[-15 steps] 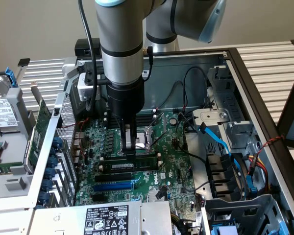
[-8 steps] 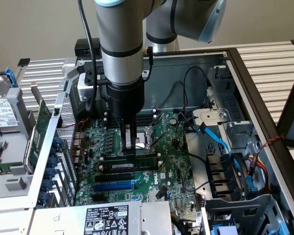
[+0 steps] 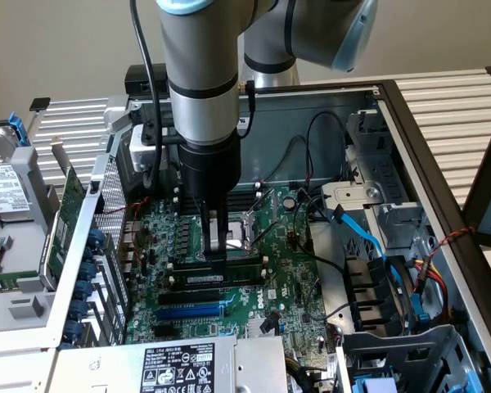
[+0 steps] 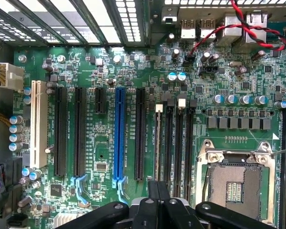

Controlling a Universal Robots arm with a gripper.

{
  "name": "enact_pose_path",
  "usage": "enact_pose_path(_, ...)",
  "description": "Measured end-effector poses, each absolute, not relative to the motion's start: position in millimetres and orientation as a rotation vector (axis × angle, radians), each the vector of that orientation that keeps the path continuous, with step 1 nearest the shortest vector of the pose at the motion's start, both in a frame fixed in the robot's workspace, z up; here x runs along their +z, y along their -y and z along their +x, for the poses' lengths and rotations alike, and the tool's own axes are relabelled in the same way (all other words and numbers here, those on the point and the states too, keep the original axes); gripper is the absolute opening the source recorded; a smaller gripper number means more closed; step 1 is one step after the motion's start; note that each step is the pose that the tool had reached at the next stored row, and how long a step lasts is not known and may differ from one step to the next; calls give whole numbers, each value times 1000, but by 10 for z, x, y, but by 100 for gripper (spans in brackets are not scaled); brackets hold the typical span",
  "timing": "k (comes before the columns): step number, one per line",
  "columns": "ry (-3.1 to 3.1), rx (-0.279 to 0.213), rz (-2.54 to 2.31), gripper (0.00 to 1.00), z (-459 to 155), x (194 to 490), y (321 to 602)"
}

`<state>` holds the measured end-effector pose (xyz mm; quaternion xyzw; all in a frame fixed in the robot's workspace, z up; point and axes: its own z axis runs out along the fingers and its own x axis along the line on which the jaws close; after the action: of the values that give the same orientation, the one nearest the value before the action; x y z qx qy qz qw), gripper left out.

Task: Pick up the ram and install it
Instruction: 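Press down the ram until it locks into place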

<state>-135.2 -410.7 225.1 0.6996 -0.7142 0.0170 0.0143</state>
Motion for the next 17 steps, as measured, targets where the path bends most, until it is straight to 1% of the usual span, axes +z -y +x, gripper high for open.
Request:
enact_pose_path(5, 2227, 51, 2180, 10, -1352, 2297, 4103)
enact_pose_path(13, 2226, 49, 2180, 10, -1352, 2625, 4110)
enact_pose_path(17, 2227, 48, 2181, 10, -1352, 2637, 4112)
